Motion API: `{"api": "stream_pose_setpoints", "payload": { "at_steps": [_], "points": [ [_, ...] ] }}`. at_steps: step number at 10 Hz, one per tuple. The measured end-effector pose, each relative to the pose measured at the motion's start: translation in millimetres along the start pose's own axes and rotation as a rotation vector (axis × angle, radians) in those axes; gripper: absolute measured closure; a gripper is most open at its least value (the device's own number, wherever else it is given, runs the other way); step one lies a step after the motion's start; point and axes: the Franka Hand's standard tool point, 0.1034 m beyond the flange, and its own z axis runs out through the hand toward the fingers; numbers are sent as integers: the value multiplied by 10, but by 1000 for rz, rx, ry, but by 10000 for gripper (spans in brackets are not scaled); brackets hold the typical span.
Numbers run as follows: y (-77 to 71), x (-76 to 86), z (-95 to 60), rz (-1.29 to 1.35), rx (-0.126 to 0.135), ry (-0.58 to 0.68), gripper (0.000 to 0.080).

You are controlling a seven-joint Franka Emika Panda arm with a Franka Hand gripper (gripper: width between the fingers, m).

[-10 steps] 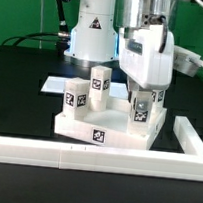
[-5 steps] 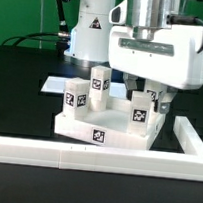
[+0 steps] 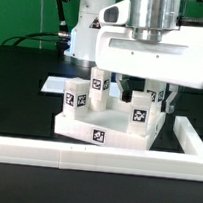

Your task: Assemble square table

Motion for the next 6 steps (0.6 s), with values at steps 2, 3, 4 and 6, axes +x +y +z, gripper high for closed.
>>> {"api": "stream_pose_setpoints", "payload": {
  "at_steps": [2,3,4,6],
  "points": [
    [-13,13,-15,-178,-4,1,150],
    [-27,24,-24,-256,-6,5,150],
    [-5,48,-26,-328,-8,6,150],
    [42,96,-30,-487,-16,8,150]
  ]
}}
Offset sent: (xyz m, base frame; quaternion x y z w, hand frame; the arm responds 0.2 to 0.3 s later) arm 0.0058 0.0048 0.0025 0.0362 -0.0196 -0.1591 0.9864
